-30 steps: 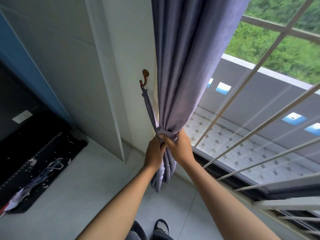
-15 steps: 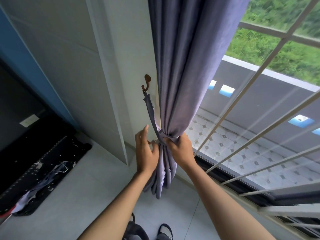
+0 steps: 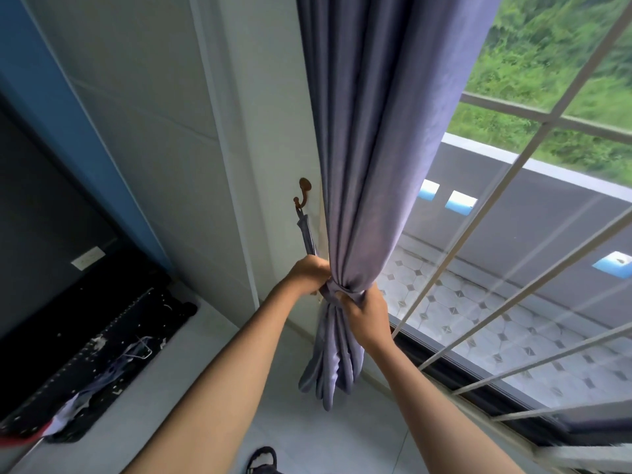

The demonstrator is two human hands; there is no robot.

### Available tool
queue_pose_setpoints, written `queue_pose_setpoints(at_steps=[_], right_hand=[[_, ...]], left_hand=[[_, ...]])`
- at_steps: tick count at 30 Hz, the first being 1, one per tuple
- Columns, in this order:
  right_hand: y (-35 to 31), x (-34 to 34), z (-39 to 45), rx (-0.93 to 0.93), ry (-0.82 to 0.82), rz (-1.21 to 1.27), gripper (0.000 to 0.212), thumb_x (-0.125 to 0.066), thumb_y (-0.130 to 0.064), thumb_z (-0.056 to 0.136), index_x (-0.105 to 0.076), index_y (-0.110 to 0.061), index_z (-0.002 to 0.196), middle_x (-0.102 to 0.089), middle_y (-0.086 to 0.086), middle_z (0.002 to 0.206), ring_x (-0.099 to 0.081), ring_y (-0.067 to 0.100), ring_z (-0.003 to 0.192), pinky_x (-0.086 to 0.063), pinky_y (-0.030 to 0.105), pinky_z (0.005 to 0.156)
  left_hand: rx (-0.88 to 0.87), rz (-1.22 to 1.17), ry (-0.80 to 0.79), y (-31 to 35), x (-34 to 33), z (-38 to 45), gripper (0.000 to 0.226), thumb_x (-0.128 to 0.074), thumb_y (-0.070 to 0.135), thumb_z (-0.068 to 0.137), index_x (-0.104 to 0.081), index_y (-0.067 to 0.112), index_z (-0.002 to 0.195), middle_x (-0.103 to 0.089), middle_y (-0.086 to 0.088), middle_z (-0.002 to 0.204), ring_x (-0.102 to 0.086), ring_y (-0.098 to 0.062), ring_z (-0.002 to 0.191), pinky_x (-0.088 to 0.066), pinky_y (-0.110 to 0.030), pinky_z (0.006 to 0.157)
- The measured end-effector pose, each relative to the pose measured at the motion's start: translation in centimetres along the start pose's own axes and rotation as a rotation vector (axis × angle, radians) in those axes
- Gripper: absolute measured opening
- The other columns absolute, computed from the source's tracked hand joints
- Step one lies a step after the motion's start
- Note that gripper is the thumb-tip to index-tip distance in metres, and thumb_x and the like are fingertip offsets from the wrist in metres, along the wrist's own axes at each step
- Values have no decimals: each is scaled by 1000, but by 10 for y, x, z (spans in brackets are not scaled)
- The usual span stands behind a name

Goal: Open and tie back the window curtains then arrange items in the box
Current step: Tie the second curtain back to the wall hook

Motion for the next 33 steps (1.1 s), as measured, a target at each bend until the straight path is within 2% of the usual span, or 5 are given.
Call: queue_pose_setpoints(at_steps=[4, 14, 18, 22, 33], right_hand=[[-2, 1, -3, -18, -48, 85, 26, -65, -14, 87, -54, -18, 110, -62, -18, 91, -60, -2, 82, -45, 7, 62], [-4, 0, -11, 10, 60, 178, 45, -73, -16, 77, -52, -26, 116, -60, -11, 110, -58, 2, 102, -51, 27, 84], [8, 0, -17, -33, 85, 109, 64, -74, -6, 70, -45, -31, 121, -59, -24, 102, -57, -6, 91, -45, 9, 68], [58, -20, -15, -165, 82, -147, 22, -62, -23, 70, -53, -39, 81, -63, -10, 69, -50, 9, 70, -36, 16, 55], [67, -46, -10, -289, 308, -61, 27, -67, -7, 76, -56, -31, 72, -65, -22, 67, -35, -7, 79, -44, 14, 61]], left_hand=[[66, -357, -130, -1, -11, -7, 20, -52, 15, 71, -36, 20, 61, -34, 3, 48, -28, -11, 45, -24, -17, 42], [158, -701, -131, -10, -16, 6, 23, -57, -6, 77, -52, 15, 70, -57, -2, 67, -52, -5, 51, -41, -15, 49], [69, -762, -137, -18, -16, 19, 19, -54, -7, 82, -54, 11, 85, -65, -8, 76, -57, -10, 63, -47, -20, 62], [46, -805, -185, -31, -1, 32, 17, -55, -9, 88, -60, 7, 89, -64, -5, 71, -60, -10, 60, -56, -20, 62], [-4, -936, -410, -13, 53, 73, 12, -47, -1, 96, -59, -1, 97, -73, -14, 84, -73, -24, 76, -59, -31, 67]])
Point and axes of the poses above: each hand's wrist, its own z-axis towards the middle knuckle, its own x-axis out of the back of the hand, y = z × x, the point moved 9 cm from there along z, towards the middle knuckle
